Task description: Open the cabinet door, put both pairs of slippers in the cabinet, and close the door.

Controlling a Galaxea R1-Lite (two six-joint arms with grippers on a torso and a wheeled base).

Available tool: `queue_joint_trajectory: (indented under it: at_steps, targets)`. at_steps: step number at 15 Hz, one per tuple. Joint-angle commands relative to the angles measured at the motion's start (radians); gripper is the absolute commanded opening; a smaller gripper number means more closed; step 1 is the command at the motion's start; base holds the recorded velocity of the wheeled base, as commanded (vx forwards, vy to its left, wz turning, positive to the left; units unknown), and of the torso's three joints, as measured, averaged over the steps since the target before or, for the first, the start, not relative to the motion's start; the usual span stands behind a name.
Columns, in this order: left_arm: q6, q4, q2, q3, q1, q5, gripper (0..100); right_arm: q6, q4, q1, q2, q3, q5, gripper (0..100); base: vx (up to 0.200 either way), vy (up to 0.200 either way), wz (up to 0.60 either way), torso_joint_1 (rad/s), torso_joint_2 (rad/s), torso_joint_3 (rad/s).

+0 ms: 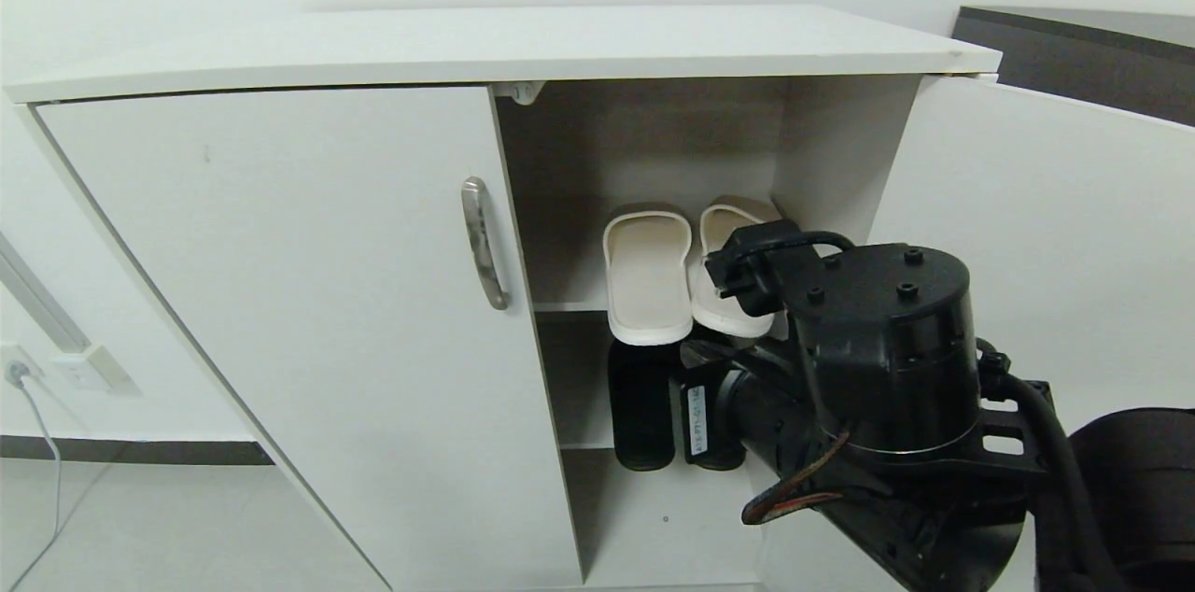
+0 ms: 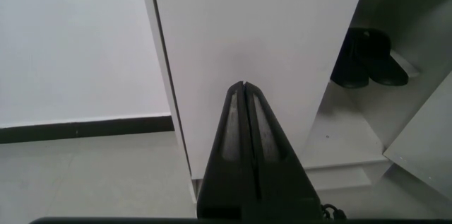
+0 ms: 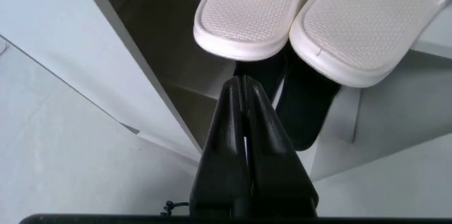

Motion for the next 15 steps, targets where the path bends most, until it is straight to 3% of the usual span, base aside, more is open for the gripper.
queue_joint_trajectory:
  at_steps: [1, 15]
  targets:
    - [0.0, 0.001, 0.001, 0.0, 0.0, 0.0, 0, 0.0, 0.0, 0.001, 0.007, 0.001, 0.0, 0, -0.2, 0.0, 0.0, 0.007, 0.0, 0.007]
    - [-0.002, -0.001, 0.001, 0.0, 0.0, 0.001, 0, -0.005, 0.0, -0.008, 0.01, 0.018, 0.003, 0, -0.2, 0.0, 0.0, 0.002, 0.0, 0.004]
